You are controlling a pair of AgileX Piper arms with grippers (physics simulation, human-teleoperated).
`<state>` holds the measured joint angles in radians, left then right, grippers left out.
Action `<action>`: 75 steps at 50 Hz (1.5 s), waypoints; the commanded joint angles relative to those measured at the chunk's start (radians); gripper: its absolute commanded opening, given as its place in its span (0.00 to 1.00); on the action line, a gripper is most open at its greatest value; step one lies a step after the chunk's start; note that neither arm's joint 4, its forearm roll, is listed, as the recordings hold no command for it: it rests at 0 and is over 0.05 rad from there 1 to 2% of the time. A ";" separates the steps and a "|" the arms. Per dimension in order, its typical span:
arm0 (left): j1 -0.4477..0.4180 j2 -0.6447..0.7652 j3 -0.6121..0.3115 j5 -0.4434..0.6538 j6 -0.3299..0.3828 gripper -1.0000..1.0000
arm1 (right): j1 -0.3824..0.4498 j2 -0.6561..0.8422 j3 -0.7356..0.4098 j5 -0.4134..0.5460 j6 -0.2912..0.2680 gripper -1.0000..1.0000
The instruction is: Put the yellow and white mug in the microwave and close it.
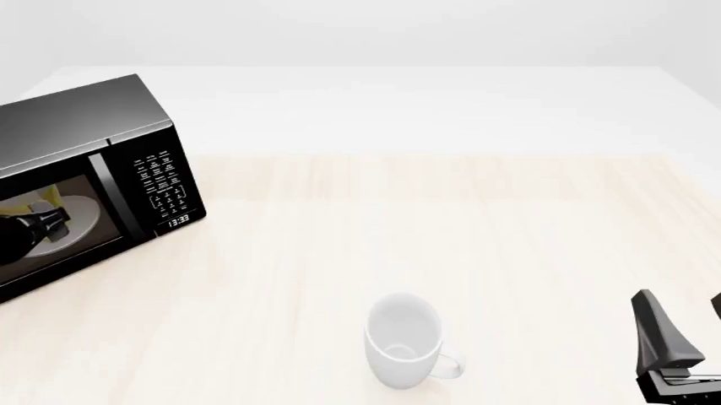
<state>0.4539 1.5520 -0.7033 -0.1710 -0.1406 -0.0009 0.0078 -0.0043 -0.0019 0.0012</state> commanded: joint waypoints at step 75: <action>0.054 -0.488 0.203 0.165 0.008 1.00 | 0.000 0.000 0.000 0.000 0.000 1.00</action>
<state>0.5091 1.1013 -0.5150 -0.0301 -0.1320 -0.0009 0.0077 -0.0043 -0.0020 0.0011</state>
